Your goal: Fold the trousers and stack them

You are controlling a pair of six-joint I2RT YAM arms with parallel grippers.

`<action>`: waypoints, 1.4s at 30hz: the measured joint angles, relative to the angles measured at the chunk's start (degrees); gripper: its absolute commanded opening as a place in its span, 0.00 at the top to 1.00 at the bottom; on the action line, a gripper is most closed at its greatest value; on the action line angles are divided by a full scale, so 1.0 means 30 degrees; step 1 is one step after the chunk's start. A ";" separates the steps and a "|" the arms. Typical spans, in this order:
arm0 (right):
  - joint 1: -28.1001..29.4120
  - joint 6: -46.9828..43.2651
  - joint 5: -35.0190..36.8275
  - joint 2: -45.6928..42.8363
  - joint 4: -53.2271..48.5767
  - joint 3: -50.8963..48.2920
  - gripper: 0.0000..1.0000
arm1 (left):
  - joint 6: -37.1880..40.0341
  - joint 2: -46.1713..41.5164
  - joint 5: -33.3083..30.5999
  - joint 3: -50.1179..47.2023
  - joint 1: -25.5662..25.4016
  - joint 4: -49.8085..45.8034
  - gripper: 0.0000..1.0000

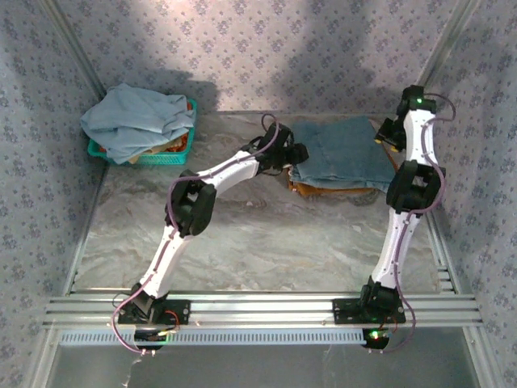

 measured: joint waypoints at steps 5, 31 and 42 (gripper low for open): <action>-0.0277 0.0423 0.1078 -0.1967 0.1195 -0.3060 0.41 | 0.0525 -0.0546 -0.0401 -0.1333 0.0124 -0.0321 0.07; 0.3927 0.2215 -0.4634 -0.4583 0.6943 -1.2721 0.82 | 0.2142 0.5479 0.1967 0.9734 0.1399 -0.5005 1.00; 0.4561 0.2193 -0.4138 -0.6317 0.6521 -1.3610 0.48 | 0.4211 0.2382 0.2004 0.6404 0.1880 -0.6135 0.32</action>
